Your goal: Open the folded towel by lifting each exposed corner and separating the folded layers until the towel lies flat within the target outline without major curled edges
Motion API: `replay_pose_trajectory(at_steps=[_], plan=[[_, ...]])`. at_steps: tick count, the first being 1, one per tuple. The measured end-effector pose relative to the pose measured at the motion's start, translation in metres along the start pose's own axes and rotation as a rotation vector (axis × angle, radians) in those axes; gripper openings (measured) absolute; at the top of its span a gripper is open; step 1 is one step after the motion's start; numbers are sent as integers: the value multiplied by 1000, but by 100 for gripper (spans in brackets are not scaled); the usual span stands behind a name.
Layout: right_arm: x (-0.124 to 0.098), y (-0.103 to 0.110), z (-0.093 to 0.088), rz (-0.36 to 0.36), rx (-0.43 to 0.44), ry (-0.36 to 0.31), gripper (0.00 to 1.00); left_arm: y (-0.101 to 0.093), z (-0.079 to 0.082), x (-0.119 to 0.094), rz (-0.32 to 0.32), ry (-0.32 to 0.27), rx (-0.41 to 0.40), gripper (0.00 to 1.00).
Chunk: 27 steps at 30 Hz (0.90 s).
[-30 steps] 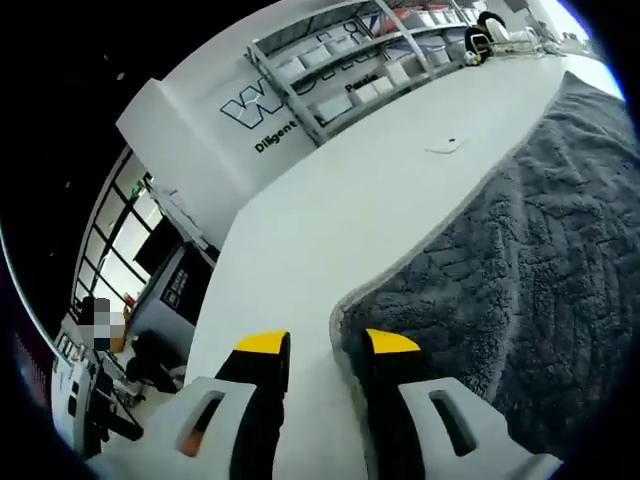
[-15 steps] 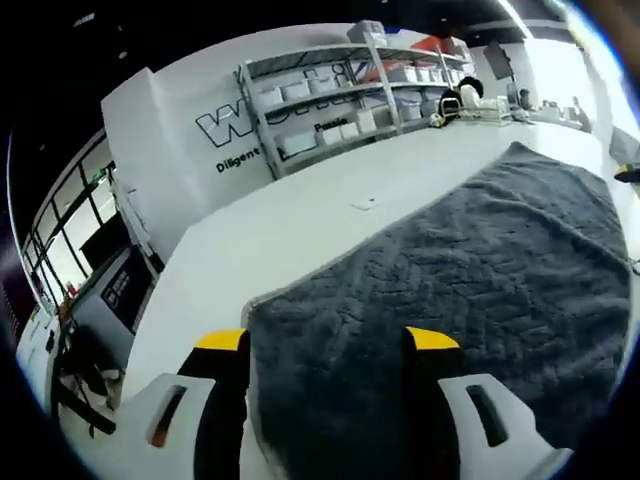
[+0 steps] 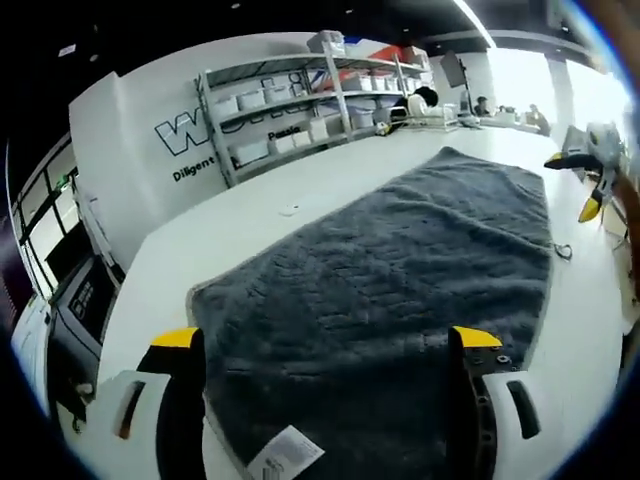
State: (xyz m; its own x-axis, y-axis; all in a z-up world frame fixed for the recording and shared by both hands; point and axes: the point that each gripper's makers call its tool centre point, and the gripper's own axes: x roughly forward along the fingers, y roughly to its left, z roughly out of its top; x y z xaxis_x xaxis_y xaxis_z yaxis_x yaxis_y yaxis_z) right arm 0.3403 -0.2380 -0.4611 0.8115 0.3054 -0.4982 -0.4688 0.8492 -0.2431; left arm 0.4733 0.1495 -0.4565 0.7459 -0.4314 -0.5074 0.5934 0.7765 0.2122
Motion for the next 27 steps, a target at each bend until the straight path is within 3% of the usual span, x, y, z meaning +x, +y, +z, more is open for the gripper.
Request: replay_pose_trajectory(at_steps=[3,7,14,19,27], plan=[[1,1,6,21,-4,-15,99,-7,-3,-9,-21,-17,-55,99],[1,-2,11,30,-17,-21,99,-12,-8,-24,-13,-38,-52,99],[3,-12,18,51,-40,-31,99,-23,-25,-48,-31,-22,-65,98],[1,-15,26,91,-58,-64,99,-22,-40,-65,-36,-12,-90,91],[-8,-30,20,139,-107,-41,99,-28,-58,-81,-81,38,-87,79]])
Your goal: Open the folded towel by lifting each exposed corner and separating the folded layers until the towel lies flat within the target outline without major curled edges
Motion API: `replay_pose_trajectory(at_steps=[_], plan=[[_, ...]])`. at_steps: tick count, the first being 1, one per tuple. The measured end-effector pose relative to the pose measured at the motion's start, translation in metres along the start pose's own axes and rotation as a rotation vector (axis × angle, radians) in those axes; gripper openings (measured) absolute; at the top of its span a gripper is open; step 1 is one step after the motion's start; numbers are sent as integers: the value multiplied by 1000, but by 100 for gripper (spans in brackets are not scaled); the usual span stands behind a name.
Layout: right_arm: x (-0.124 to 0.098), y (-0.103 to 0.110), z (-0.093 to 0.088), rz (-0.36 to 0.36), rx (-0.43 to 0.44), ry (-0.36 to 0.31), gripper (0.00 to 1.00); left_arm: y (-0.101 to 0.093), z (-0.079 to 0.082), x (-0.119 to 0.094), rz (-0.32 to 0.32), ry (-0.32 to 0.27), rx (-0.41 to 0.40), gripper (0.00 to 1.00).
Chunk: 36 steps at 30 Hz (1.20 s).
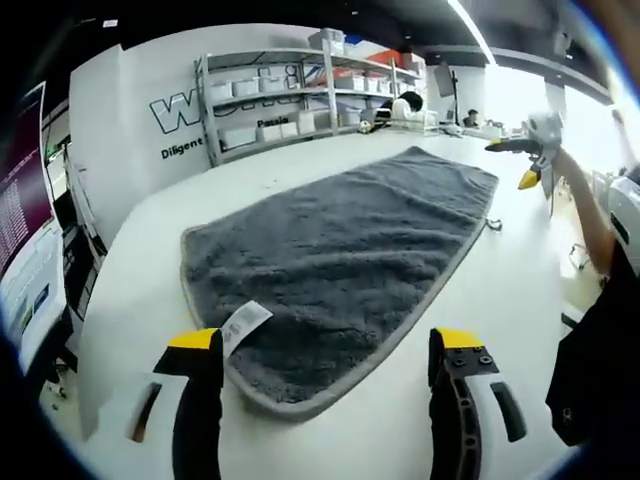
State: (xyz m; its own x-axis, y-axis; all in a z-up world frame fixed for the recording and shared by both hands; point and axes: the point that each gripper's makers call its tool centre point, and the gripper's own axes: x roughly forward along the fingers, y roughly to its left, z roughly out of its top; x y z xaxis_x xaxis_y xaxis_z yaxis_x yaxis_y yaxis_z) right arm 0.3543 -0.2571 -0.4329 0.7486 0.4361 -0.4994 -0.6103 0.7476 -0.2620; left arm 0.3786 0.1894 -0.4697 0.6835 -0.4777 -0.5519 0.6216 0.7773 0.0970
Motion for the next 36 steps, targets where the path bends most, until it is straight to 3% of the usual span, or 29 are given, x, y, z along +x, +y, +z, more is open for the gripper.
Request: replay_pose_trajectory(at_steps=[3,7,13,28,36], plan=[[-6,-6,-5,21,3,8,99,-4,-6,-2,-36,22,0,68],[-13,-13,-10,43,12,10,99,-7,-8,-5,-65,24,-7,61],[-21,-18,-24,111,3,32,99,-8,-29,-9,-107,146,48,51],[-36,-51,-59,200,180,-12,98,-4,-32,2,-143,163,41,47],[-48,-68,-85,215,212,59,69,-2,-34,0,-159,170,46,41]])
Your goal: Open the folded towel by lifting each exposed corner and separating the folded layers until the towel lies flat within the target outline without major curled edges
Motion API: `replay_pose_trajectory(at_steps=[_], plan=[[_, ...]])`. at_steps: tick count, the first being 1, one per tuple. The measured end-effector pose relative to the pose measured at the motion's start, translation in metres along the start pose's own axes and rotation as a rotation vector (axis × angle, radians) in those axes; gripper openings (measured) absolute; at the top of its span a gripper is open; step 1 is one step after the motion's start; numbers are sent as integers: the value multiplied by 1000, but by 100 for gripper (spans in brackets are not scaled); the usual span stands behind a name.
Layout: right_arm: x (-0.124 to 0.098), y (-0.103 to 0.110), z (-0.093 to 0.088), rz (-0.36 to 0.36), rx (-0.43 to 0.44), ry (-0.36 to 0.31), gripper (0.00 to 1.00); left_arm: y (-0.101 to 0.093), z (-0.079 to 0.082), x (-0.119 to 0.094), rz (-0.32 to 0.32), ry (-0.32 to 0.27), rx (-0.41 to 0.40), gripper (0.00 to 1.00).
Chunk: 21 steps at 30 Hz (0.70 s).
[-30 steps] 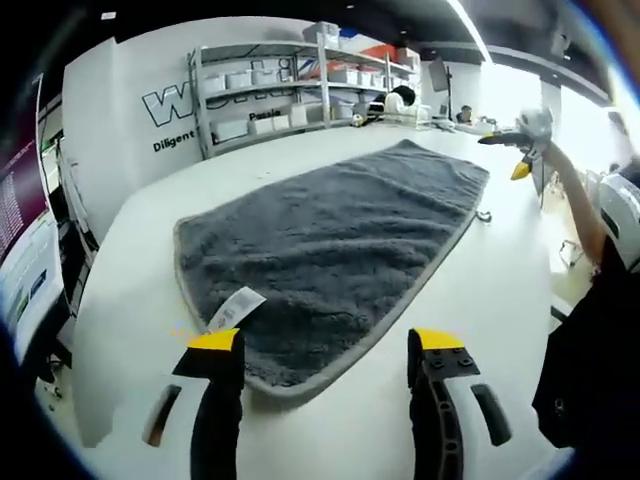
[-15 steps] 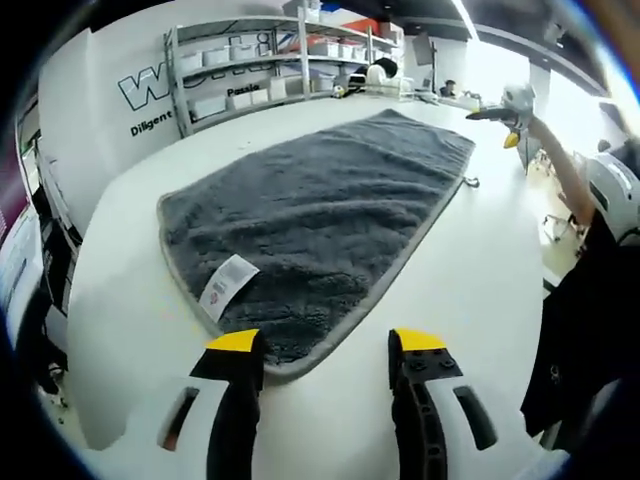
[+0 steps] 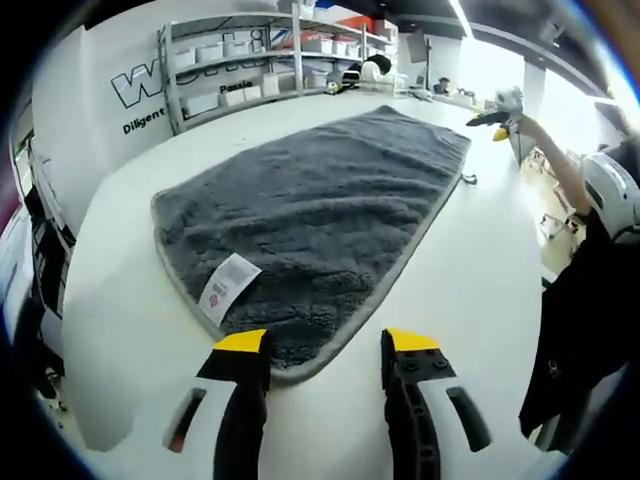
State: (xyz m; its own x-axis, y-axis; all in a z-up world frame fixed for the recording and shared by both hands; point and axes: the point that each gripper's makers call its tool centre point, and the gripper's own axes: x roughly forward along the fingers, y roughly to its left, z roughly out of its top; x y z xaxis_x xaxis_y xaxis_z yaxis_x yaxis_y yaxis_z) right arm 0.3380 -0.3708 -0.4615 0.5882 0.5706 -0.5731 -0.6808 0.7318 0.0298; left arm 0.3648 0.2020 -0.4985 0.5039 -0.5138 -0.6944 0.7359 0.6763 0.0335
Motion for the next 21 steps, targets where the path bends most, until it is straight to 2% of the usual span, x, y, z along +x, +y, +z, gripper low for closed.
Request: replay_pose_trajectory(at_steps=[4,9,11,14,18,21], plan=[[0,-10,-14,5,3,54,54,6,-2,0,10,11,-4,34],[2,-31,-29,-9,26,105,52,10,-4,2,11,20,-16,32],[2,-38,-37,-15,5,139,46,11,-3,4,12,23,-21,31],[5,-44,-40,-8,-2,136,36,12,-3,4,9,29,-18,31],[5,-48,-40,1,10,119,30,15,-2,4,13,29,-24,29],[5,-50,-42,2,-23,116,26,19,-1,5,20,32,-34,25]])
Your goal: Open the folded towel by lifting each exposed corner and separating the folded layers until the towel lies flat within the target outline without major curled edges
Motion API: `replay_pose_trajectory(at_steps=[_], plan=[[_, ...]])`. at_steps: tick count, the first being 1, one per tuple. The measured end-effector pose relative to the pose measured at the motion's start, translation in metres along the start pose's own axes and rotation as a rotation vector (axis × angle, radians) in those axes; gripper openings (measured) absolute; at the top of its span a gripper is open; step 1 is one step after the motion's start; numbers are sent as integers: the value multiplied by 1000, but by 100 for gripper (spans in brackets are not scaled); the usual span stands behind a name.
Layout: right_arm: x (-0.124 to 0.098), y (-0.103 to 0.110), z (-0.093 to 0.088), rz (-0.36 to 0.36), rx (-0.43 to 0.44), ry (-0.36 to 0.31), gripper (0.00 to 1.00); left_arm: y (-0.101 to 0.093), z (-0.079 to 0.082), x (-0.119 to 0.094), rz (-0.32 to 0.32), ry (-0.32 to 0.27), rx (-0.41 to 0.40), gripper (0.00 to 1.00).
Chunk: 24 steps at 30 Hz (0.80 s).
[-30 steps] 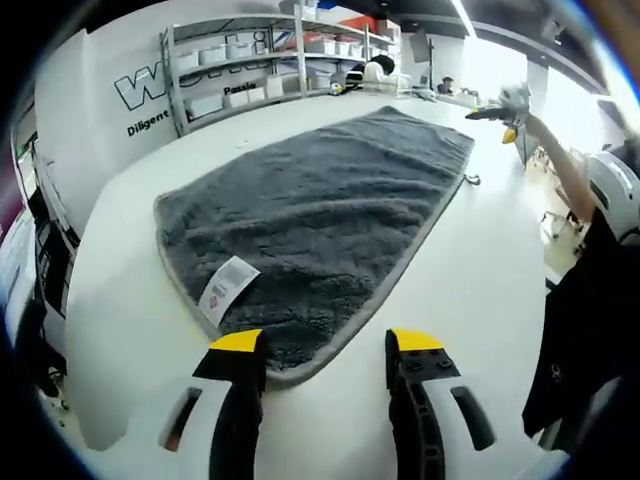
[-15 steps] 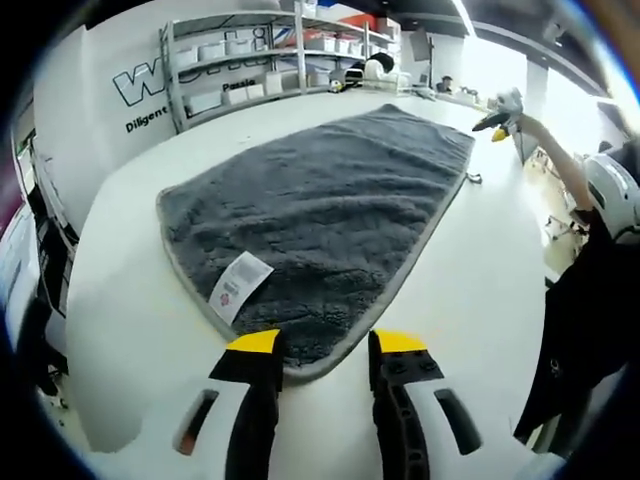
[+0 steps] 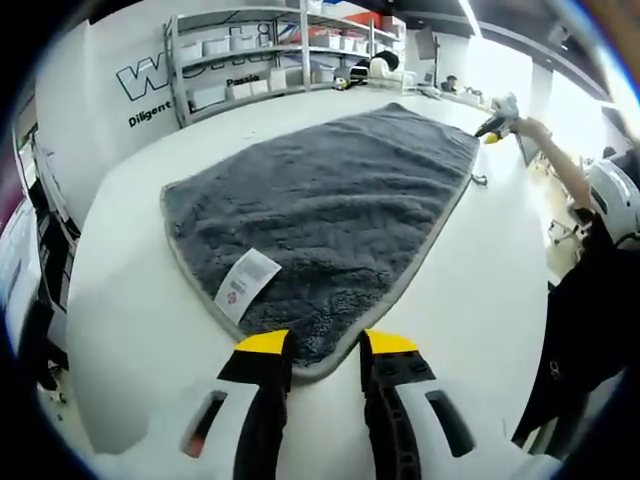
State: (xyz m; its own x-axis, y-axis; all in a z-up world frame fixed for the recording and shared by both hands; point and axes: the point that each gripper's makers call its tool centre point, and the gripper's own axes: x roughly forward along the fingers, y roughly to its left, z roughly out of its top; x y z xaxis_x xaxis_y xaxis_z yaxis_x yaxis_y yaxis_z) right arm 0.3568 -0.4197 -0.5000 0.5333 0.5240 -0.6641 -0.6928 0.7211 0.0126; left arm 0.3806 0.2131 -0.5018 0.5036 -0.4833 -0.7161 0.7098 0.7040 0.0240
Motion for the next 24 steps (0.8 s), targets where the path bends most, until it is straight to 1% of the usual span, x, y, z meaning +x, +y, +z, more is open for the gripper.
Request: replay_pose_trajectory(at_steps=[2,5,6,8,10,15,21,24], plan=[[-1,-3,0,3,3,-5,23,0,0,-1,-2,1,-5,24],[-2,-6,-1,2,-36,-6,17,1,0,-2,-3,3,-9,22],[-2,-6,-1,1,-46,-3,15,1,0,-3,-2,6,-5,19],[-2,-6,-2,0,-73,8,9,3,-1,-4,4,7,-2,16],[-1,-6,-2,5,-78,7,8,5,-1,-5,-6,2,2,15],[-3,-6,-3,30,-76,1,4,8,0,-8,-14,-13,-24,9],[-5,-1,-6,46,-97,8,3,7,-3,-12,-20,-25,-37,8],[-6,1,-7,52,-86,9,3,7,-5,-14,-10,-23,-31,7]])
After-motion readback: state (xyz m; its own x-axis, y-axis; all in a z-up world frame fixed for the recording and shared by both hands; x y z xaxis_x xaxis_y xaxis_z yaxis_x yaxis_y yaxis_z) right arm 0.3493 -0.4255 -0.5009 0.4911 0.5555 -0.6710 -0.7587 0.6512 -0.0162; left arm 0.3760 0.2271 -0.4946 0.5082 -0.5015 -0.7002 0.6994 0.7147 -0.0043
